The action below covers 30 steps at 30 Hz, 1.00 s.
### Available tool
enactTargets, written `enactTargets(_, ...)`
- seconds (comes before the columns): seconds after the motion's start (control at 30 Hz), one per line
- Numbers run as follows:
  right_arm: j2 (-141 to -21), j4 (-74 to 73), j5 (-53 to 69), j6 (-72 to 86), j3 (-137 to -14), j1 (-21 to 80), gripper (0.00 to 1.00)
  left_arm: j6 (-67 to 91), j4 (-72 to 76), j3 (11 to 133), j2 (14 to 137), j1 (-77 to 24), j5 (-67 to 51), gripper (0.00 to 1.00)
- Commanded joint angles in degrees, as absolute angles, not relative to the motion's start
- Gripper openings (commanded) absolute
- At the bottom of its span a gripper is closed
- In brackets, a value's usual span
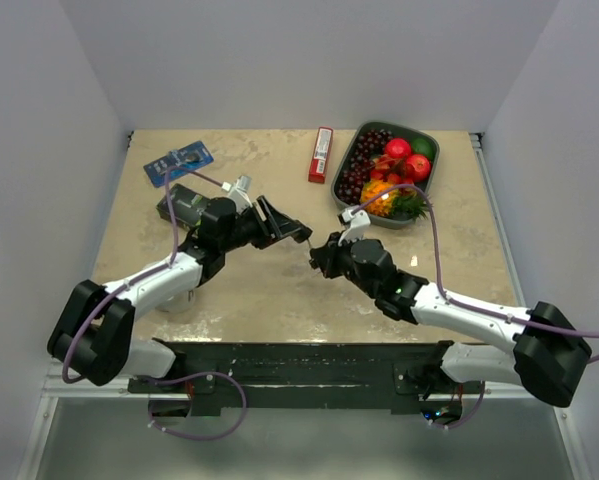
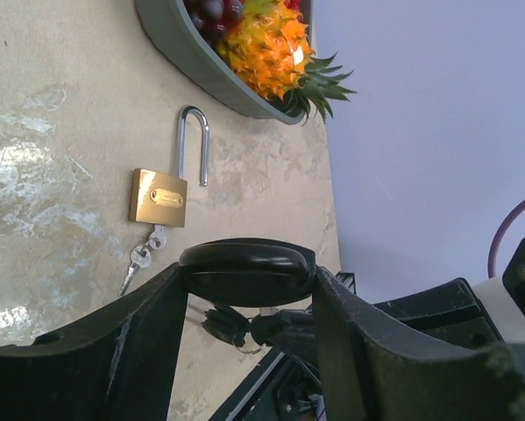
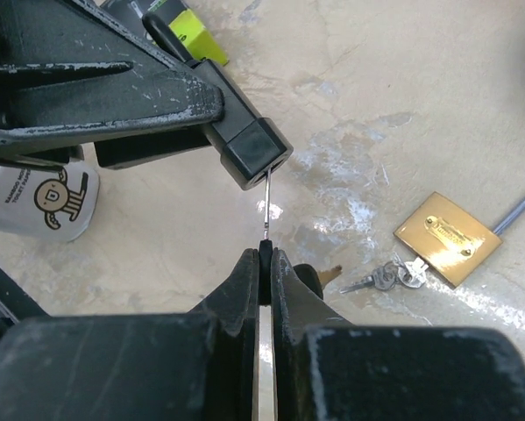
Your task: Unlock with the key
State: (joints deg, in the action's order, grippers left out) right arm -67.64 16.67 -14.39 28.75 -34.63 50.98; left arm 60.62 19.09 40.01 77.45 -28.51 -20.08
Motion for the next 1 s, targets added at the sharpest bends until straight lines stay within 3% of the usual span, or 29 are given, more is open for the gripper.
enactTargets(0.0, -64.6, 25.75, -12.31, 25.84, -34.54, 50.54, 0.0, 58.01, 19.69, 43.33, 78.84, -28.65, -25.66, 0.0)
enactTargets(0.53, -64.6, 23.91, -10.02, 26.01, -30.68, 50.54, 0.0, 48.08, 11.34, 51.42, 89.38, -26.46, -34.18, 0.0)
enactTargets(0.97, -74.52, 32.25, -14.68, 33.48, -28.04, 52.99, 0.0, 44.21, 10.29, 52.29, 99.92, -26.46, -37.44, 0.0)
